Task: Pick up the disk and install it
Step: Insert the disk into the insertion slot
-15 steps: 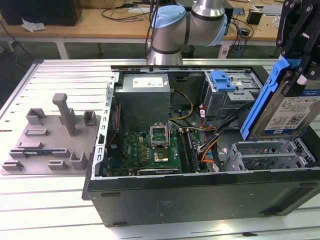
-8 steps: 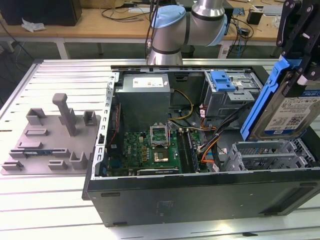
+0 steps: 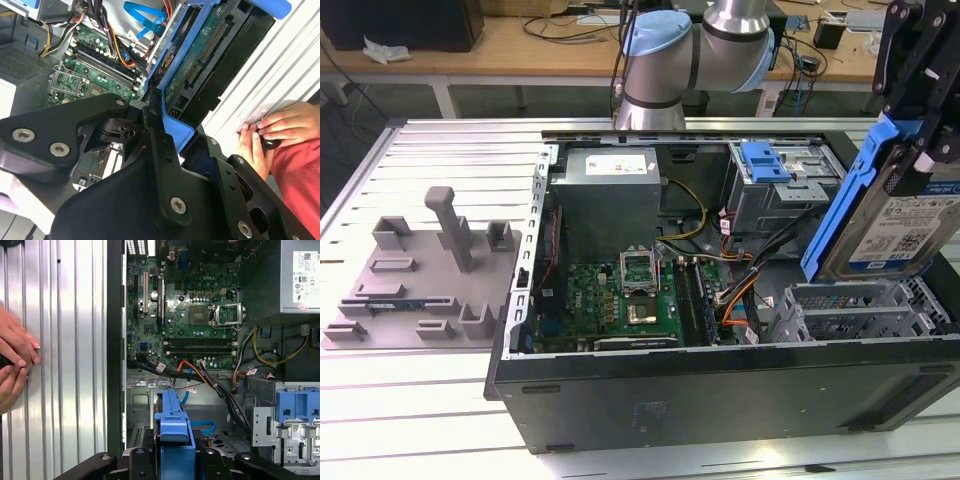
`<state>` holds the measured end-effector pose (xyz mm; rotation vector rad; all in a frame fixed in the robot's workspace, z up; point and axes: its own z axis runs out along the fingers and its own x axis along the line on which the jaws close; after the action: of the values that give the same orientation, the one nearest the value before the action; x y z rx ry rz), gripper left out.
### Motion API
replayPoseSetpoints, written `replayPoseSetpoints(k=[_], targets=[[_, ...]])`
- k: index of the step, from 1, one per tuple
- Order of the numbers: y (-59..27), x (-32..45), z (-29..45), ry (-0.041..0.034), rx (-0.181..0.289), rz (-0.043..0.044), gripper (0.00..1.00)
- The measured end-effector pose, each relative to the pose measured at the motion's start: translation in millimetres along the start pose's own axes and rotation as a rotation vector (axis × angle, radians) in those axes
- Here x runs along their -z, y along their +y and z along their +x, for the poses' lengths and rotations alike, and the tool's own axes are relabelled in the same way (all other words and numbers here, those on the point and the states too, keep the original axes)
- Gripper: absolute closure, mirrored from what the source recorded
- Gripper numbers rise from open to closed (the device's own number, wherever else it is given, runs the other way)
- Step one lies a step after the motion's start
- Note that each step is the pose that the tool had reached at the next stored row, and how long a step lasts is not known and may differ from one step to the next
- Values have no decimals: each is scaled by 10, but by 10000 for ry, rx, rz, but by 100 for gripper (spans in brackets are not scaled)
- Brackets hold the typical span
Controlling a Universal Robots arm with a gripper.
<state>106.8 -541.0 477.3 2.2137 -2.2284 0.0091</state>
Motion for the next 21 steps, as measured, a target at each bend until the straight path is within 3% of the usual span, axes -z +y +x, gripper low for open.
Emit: replayPoseSetpoints(k=[21], targets=[[-3,-94,7,-15,-171,7,63]])
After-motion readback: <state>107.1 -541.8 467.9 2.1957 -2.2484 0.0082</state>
